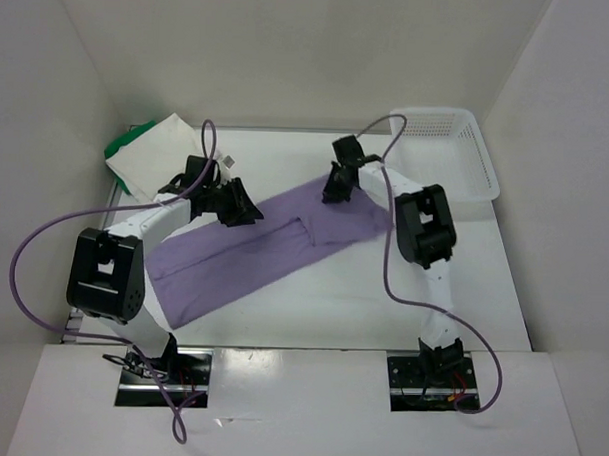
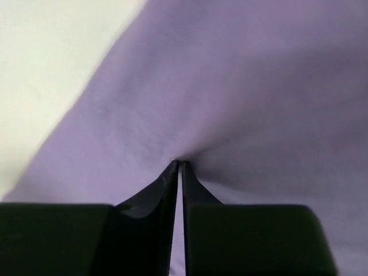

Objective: Fold and stack the t-shirts

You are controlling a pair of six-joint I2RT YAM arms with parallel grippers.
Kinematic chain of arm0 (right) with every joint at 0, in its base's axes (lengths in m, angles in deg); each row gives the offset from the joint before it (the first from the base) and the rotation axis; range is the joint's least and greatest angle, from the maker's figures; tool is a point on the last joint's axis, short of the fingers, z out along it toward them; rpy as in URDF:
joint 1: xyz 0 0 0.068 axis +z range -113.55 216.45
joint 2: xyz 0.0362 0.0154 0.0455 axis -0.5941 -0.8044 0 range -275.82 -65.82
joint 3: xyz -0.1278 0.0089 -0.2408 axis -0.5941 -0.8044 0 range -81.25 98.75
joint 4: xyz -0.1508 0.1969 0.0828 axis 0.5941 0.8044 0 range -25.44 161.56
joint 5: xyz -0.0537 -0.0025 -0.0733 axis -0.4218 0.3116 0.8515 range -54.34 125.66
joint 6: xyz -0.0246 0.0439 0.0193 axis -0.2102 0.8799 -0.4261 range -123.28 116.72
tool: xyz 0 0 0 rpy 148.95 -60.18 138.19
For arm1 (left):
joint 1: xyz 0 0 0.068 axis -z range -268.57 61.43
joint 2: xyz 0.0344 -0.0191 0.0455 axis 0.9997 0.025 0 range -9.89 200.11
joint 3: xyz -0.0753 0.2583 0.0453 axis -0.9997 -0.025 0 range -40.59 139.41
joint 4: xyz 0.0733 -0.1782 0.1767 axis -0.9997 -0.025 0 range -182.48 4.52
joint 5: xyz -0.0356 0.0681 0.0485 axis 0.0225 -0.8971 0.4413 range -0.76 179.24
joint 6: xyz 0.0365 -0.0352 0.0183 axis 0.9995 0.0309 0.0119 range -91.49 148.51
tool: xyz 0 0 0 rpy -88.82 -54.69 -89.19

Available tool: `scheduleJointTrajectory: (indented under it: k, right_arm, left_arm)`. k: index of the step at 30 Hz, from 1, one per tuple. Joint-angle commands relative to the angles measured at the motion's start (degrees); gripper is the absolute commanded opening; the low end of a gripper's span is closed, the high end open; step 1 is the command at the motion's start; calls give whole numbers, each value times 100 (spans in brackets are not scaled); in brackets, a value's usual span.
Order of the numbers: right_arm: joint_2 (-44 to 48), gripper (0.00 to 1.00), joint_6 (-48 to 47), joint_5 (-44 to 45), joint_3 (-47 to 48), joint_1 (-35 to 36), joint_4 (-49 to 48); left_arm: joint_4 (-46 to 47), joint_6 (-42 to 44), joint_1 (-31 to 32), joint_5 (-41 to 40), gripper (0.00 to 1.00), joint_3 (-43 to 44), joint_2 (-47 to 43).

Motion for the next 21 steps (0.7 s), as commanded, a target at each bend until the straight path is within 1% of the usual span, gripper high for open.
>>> scheduleJointTrajectory:
  k: [1,2,3,4,5,6,7,8,9,10,11,12,13,14,16,17,18,19,20,21]
  right_arm:
    - [-1774,13,-295,30,2650,80,449]
    - [-2200,15,-356,-57,3517,81,793]
    - [-2613,19,-357,-128,4440,142,1145]
    - [-3026,23,-357,-198,6415,142,1784]
    - [-3753,27,-357,-338,7375,142,1964]
    - [-3943,31,-226,-766,8289,142,2044]
    - [-3831,39,-155,-979,7977,142,1967]
    - [-3334,42,-154,-981,7730,142,1853]
    - [-3103,45,-468,-529,7588,142,1956]
    - [-2735,49,-601,-341,7587,238,2209]
    - [-2549,51,-664,-339,7587,239,2308]
    - [-2356,55,-664,-426,7421,239,2378]
    - [-2154,58,-716,-427,7298,291,2379]
    - [-1725,59,-717,-427,6931,344,2431]
    - [-1266,61,-892,-427,6281,423,2353]
    - [-655,61,-945,-497,5129,545,2022]
    - [-240,54,-945,-498,4290,616,1644]
    - [243,44,-884,-646,3351,687,1136]
    - [709,24,-753,-786,1636,739,609]
    - [1436,15,-587,-909,958,810,-119]
  left_arm:
    - [-88,129,-9,60,45,166,-489]
    - [-140,129,-9,-10,46,218,-542]
    - [-210,77,-9,-10,47,218,-595]
    - [-211,76,-9,-80,48,218,-700]
    - [-263,76,-9,-81,51,218,-753]
    - [-264,76,-9,-81,55,166,-806]
    - [-264,76,-9,-133,57,166,-902]
    - [-324,24,-9,-133,60,113,-903]
    - [-325,24,-61,-133,66,113,-1034]
    - [-325,-29,-62,-194,69,61,-1035]
    - [-325,-29,-140,-247,71,60,-1096]
    - [-325,-29,-141,-248,84,60,-1097]
    - [-386,-29,-202,-248,92,60,-1097]
    - [-387,-29,-255,-309,99,60,-1027]
    - [-448,32,-316,-361,100,60,-948]
    - [-448,32,-412,-362,100,60,-947]
    - [-378,32,-466,-362,100,-1,-878]
    - [-378,32,-518,-362,100,-1,-877]
    - [-378,32,-571,-292,100,-62,-877]
    - [-326,85,-659,-292,100,-63,-877]
